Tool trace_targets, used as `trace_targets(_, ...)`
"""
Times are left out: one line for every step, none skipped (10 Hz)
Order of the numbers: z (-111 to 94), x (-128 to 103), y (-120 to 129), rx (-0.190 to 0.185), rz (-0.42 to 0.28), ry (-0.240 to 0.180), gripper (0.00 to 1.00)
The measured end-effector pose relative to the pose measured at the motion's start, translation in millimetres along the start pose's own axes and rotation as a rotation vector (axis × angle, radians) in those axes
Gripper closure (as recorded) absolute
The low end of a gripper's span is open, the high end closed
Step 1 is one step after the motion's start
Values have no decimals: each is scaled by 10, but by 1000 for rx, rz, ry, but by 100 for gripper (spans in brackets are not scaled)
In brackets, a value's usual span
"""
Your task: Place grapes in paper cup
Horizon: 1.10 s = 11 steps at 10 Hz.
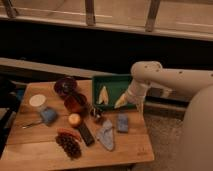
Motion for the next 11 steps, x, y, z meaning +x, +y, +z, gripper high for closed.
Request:
trace_targets(1,28,250,-3,-62,-7,20)
trace_targets(5,182,793,-15,-197,-31,20)
trace_targets(14,365,1071,-20,-278,-45,20)
trace_targets(21,543,1281,-22,-345,-56,20)
trace_targets(46,744,1529,-26,-418,-64,20)
trace_targets(72,906,1729,-31,-477,-63,20)
trace_targets(94,1114,1968,-45,-555,-56,20)
trace_targets(104,1268,2116,-59,-612,-50,20)
trace_targets(105,1292,2138,-61,-622,-49,20)
trace_targets(105,1287,2132,-61,-621,-49,20)
trace_targets(105,1291,2135,-61,-621,-49,20)
